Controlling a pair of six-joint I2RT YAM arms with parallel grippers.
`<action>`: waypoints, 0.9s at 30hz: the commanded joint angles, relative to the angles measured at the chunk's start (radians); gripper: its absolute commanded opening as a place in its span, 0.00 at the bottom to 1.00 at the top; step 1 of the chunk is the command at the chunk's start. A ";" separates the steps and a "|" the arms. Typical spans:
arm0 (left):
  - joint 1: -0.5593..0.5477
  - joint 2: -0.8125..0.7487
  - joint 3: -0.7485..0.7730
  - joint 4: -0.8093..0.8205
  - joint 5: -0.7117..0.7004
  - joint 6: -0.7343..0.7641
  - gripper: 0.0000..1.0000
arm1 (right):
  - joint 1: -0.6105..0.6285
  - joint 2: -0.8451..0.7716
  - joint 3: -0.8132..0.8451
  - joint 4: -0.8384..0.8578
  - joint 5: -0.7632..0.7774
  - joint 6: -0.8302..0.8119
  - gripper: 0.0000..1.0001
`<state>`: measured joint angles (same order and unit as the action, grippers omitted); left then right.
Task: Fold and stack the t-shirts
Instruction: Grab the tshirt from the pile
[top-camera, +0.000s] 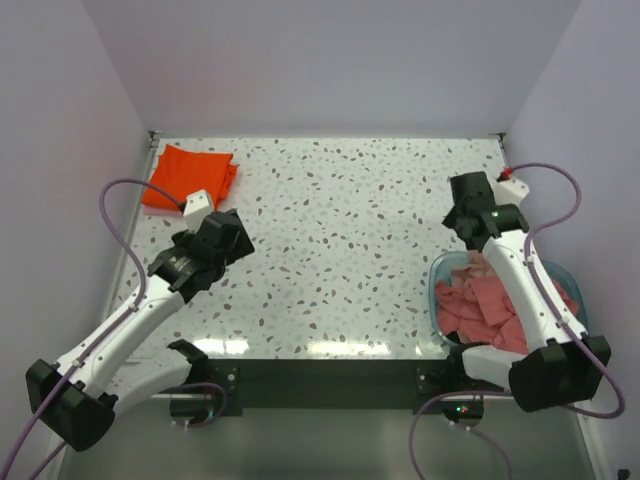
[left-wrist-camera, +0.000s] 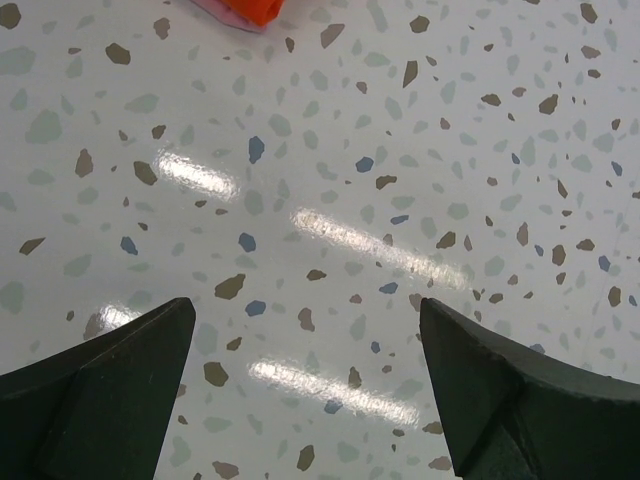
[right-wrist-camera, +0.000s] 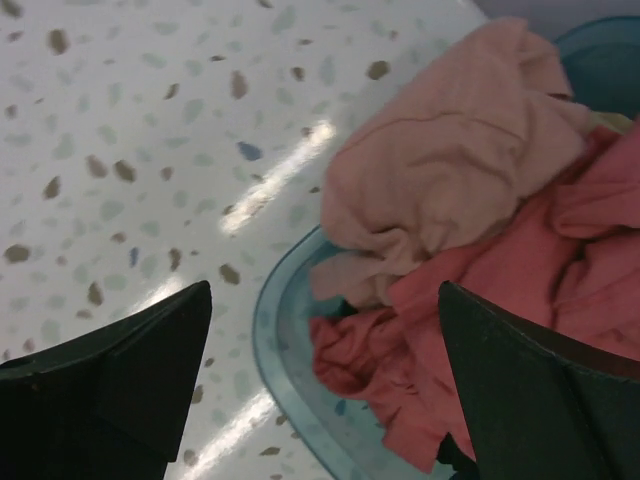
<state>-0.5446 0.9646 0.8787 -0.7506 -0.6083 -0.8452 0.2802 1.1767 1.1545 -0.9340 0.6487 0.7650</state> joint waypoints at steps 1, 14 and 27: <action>0.002 0.010 0.008 0.057 0.025 0.021 1.00 | -0.217 0.008 0.024 -0.235 0.140 0.131 0.99; 0.002 0.091 0.040 0.082 0.087 0.058 1.00 | -0.749 -0.117 -0.202 0.035 -0.161 -0.087 0.93; 0.002 0.094 0.037 0.094 0.108 0.049 1.00 | -0.773 -0.184 -0.181 0.087 -0.241 -0.135 0.00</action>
<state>-0.5446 1.0733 0.8810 -0.6960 -0.5011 -0.8009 -0.4885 1.0485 0.9134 -0.8818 0.4412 0.6544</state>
